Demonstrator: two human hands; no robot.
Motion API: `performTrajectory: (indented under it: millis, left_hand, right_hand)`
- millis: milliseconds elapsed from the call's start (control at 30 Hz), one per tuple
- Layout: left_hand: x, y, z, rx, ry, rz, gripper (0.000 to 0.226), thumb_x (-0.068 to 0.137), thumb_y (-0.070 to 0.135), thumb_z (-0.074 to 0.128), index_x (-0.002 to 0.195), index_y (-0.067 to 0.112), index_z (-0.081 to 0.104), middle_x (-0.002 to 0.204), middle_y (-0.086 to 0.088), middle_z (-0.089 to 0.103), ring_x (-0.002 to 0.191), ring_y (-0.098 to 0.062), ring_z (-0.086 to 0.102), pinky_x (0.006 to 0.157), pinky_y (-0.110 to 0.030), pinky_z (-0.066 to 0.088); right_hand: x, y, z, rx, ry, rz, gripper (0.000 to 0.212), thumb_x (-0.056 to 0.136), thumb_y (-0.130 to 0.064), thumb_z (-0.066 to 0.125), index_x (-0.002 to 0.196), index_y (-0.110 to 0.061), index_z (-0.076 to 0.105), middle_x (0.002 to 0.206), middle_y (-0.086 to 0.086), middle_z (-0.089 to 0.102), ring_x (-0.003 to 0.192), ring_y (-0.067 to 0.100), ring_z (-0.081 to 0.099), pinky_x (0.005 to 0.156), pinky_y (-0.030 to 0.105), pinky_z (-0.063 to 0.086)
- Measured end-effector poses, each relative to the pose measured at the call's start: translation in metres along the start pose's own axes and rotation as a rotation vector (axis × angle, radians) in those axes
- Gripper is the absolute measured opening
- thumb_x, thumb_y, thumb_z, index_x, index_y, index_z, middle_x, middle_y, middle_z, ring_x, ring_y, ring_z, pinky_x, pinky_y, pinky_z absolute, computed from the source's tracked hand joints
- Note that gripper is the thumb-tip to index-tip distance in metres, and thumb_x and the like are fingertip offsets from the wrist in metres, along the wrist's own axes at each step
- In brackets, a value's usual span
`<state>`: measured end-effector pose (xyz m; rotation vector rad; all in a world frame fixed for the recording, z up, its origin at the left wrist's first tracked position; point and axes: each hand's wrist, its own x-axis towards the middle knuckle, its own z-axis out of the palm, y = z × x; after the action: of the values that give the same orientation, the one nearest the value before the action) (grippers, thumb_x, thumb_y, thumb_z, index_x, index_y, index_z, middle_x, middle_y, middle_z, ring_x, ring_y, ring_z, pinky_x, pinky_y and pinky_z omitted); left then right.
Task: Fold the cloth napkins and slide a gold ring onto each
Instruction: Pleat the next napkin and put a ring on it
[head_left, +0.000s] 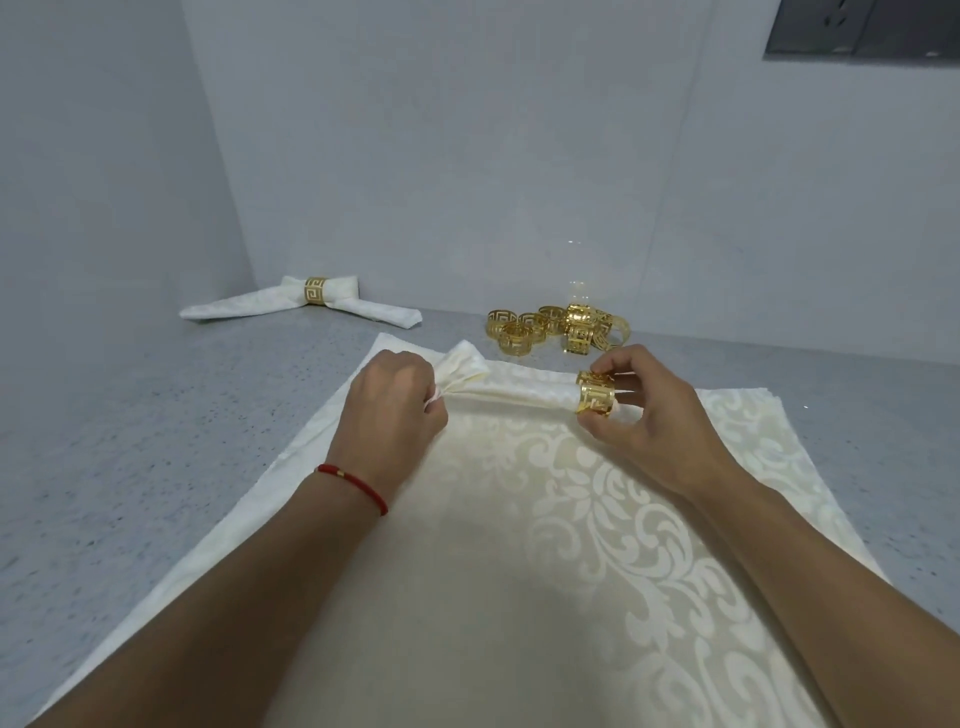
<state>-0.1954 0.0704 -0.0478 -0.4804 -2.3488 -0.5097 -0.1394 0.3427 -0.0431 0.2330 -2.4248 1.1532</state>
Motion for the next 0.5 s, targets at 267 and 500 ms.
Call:
performTrajectory:
  millis: [267, 500]
  left_hand:
    - [-0.006, 0.029, 0.009, 0.002, -0.015, 0.130, 0.030, 0.053, -0.007, 0.070, 0.053, 0.005, 0.042, 0.054, -0.006, 0.045, 0.055, -0.028, 0.045, 0.049, -0.033, 0.032]
    - [-0.005, 0.015, 0.007, 0.027, -0.019, 0.090, 0.028, 0.055, -0.006, 0.070, 0.054, 0.005, 0.044, 0.055, -0.008, 0.048, 0.056, -0.030, 0.046, 0.049, -0.037, 0.039]
  right_hand:
    - [-0.007, -0.022, 0.015, -0.318, -0.067, -0.212, 0.032, 0.082, -0.032, 0.078, 0.108, -0.032, 0.059, 0.100, -0.014, 0.066, 0.097, 0.006, 0.054, 0.093, 0.028, 0.041]
    - [-0.011, -0.014, -0.001, -0.321, -0.120, -0.166, 0.035, 0.083, -0.029, 0.080, 0.110, -0.033, 0.059, 0.106, -0.019, 0.066, 0.102, 0.005, 0.060, 0.091, 0.030, 0.048]
